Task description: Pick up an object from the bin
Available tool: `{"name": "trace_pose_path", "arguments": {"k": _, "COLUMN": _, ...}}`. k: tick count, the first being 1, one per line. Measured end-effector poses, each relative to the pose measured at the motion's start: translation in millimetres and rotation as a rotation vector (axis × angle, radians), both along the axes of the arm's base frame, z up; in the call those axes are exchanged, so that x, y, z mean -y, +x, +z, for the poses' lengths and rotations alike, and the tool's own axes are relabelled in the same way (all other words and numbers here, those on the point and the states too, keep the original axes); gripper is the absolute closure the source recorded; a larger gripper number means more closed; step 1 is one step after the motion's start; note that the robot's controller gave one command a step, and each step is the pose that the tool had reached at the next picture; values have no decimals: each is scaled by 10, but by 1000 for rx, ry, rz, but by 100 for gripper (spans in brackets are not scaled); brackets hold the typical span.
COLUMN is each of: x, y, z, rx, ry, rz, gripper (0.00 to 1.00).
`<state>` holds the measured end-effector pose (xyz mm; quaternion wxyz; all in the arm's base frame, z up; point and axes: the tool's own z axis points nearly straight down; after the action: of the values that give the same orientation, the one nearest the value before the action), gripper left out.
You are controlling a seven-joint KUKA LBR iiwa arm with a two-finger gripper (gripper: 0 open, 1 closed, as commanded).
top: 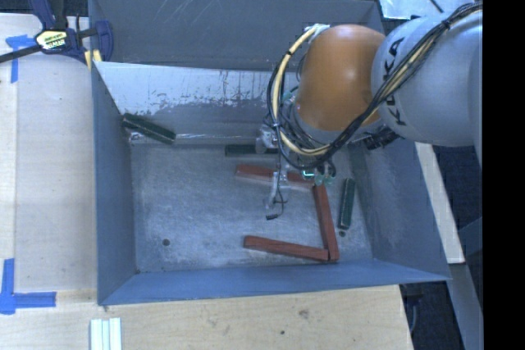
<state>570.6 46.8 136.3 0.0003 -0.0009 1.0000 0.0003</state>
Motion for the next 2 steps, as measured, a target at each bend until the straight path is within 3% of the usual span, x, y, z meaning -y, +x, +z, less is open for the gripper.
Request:
{"name": "trace_pose_path", "arguments": {"k": 1, "x": 1, "y": 9, "z": 11, "rx": 3, "ry": 0, "rz": -1, "gripper": 0}}
{"name": "trace_pose_path", "arguments": {"k": 2, "x": 203, "y": 429, "z": -681, "rx": 8, "ry": 0, "rz": 59, "gripper": 0}}
